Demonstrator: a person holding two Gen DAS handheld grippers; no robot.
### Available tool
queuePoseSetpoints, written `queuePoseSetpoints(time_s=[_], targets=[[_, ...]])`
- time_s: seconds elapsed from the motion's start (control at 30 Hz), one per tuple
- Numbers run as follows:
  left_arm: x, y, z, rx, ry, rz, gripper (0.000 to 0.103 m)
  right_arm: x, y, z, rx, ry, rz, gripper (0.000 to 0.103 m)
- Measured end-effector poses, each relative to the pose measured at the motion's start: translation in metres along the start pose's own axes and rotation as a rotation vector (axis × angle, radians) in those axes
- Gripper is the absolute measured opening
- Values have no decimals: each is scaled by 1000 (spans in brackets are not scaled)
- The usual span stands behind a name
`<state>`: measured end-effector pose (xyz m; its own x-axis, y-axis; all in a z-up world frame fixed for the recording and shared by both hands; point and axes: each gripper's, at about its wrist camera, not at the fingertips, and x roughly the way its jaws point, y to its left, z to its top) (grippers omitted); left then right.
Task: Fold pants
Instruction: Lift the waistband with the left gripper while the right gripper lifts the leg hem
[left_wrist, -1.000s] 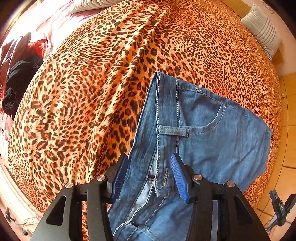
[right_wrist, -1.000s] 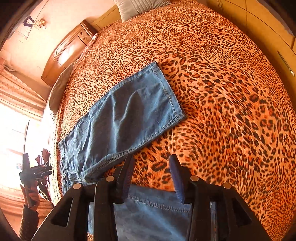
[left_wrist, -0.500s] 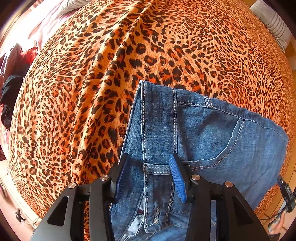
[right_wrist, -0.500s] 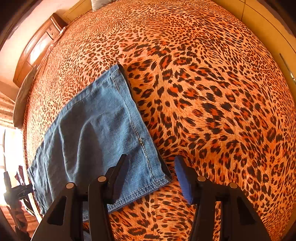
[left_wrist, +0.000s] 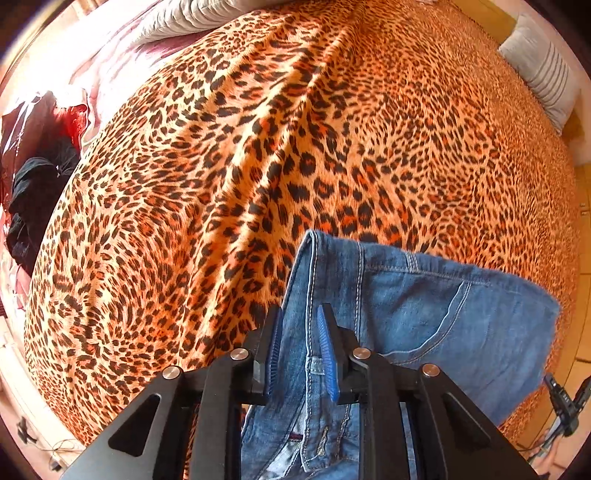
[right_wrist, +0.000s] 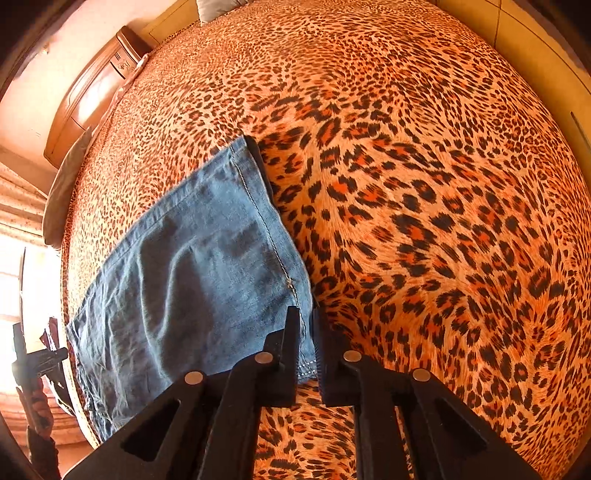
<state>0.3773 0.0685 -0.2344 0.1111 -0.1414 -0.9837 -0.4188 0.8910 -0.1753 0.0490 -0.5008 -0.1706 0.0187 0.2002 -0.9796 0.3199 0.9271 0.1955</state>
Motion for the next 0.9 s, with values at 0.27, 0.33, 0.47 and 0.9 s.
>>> queuePoseSetpoints(time_s=[0.27, 0.33, 0.47, 0.9], targets=[[17, 14, 39, -88, 97, -127, 47, 11, 27, 28, -21, -2, -19, 34], [39, 10, 49, -78, 120, -118, 47, 15, 36, 29, -44, 4, -27, 34], [63, 0, 59, -32, 131, -81, 48, 24, 51, 35, -75, 6, -19, 34], [75, -9, 58, 27, 141, -51, 51, 68, 64, 114, -45, -33, -37, 41]])
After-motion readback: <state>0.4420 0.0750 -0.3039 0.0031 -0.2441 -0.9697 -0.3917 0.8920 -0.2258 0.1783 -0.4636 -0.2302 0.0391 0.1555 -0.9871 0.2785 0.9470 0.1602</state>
